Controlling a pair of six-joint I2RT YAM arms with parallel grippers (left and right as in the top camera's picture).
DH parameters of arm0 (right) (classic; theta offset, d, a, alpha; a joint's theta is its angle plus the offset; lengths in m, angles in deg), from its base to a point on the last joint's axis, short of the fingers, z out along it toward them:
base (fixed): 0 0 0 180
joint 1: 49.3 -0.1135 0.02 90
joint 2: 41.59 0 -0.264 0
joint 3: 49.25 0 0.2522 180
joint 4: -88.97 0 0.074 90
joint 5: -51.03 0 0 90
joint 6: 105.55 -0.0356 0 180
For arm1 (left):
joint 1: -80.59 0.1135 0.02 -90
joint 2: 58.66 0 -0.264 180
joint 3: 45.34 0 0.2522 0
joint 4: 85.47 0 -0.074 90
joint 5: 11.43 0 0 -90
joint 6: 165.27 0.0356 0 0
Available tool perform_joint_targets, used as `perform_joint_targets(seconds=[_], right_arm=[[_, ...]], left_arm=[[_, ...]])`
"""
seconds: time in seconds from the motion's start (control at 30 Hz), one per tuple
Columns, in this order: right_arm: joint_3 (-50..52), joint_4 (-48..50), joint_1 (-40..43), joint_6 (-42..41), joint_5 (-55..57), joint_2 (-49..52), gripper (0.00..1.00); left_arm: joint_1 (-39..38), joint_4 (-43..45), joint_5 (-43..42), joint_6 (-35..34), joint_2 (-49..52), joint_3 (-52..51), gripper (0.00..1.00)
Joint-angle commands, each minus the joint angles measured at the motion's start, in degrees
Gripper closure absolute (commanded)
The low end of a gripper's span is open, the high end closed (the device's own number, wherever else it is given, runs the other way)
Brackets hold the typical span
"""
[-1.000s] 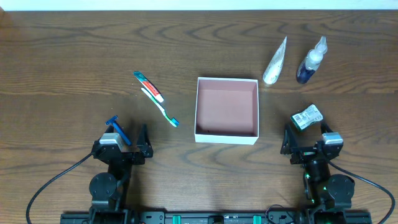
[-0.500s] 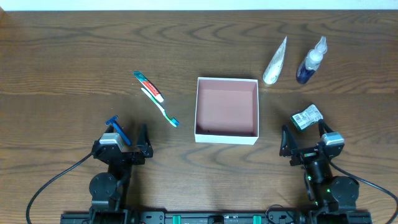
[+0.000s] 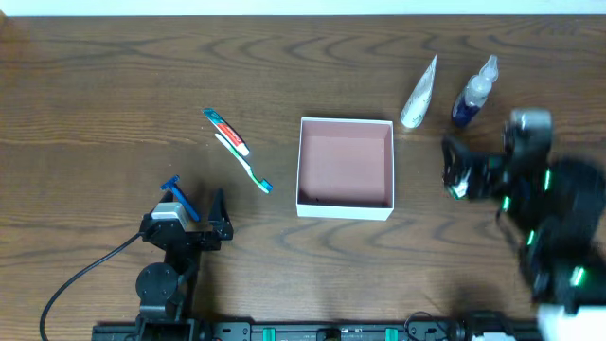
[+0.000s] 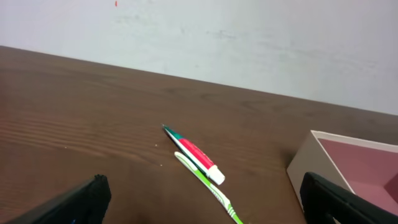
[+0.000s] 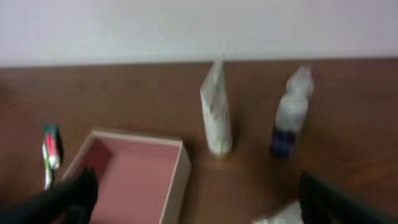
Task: Pack container
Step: 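Reach right gripper to the white bamboo tube and grasp it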
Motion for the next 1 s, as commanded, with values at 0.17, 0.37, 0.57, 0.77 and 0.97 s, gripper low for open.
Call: perform_joint_targets(seconds=[0.17,0.37,0.57,0.77,0.97], right_arm=[[-39.89,-23.30,0.15,3.28,-4.74,32.61,0.01],[-43.52,-22.23,0.15,4.52,-9.79,41.55,0.01],[-43.52,-21.27,-0.61,0.66,0.15,46.51,0.04],[-43.52,-20.48,-4.87,-1.75,15.37,48.19,0.04],[-43.52,-18.27,-9.29,-2.56,21.92,49.75,0.08]], left_arm=[[-0.13,-2.12,-0.66,0.98,-0.02,-0.90,0.02],[-0.13,-2.12,-0.66,0.98,-0.02,-0.90,0.02],[-0.13,-2.12,-0.66,0.98,-0.02,-0.90,0.02],[-0.13,-2.12,-0.66,0.98,-0.02,-0.90,0.02],[-0.13,-2.12,-0.66,1.01,-0.02,-0.90,0.02]])
